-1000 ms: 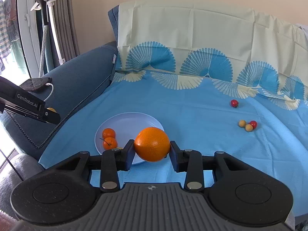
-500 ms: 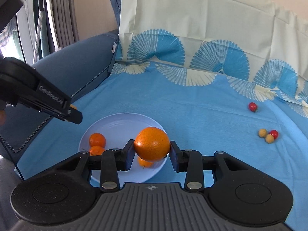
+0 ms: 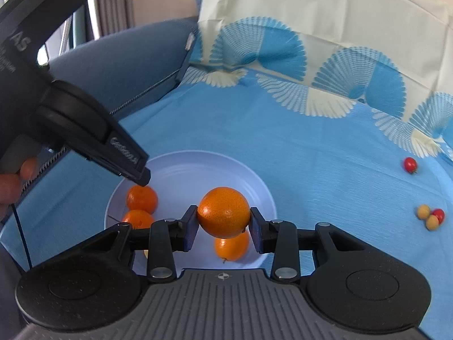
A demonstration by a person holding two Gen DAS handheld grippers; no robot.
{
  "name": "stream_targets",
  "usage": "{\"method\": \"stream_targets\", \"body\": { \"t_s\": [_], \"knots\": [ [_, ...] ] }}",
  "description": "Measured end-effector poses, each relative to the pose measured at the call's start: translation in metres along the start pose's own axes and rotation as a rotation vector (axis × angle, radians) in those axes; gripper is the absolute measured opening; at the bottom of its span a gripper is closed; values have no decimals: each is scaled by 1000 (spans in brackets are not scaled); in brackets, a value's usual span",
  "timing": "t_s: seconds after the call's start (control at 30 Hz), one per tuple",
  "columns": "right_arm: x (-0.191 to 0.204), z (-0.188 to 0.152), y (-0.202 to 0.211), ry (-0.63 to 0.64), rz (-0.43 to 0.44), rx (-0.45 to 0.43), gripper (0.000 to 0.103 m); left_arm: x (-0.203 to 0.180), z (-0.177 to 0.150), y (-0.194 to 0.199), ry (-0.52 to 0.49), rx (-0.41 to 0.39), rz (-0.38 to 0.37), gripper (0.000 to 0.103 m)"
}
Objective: Organize fruits
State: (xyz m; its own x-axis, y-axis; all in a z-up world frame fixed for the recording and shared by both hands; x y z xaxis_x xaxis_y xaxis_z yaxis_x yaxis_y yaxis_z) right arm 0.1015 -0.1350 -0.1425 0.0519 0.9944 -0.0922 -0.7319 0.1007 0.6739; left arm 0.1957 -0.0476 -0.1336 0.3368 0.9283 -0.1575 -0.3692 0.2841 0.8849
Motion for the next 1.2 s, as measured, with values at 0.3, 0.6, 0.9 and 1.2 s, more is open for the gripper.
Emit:
{"method": "stream_targets", "body": {
  "t_s": [0.3, 0.6, 0.9, 1.2],
  "knots": [
    [12, 2, -8, 60, 15, 12, 65, 1, -1, 5, -33, -48, -12, 103],
    [-17, -7, 58, -81, -20, 34, 96, -12, -49, 84, -73, -111, 51, 103],
    [-30, -37, 153, -221, -49, -13, 102, -27, -107, 159, -29, -179, 29, 103],
    [-26, -60, 220, -226, -60, -121, 102, -45, -151, 202, -38, -240, 45, 103]
  ]
}}
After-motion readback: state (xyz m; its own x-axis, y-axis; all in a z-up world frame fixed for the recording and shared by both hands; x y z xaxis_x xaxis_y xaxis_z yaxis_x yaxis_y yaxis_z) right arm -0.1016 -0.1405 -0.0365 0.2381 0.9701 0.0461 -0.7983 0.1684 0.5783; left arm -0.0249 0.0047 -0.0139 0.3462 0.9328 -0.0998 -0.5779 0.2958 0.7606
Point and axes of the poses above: each gripper's, at about its wrist camera, not at the fingertips, and y roughly against the way its jaws point, x to its left, z to its top, the point moved 1 cm from there along -y, roughly the way its jaws point, and after that the axes turned 13 degrees about -z, right-handed, at the moved point
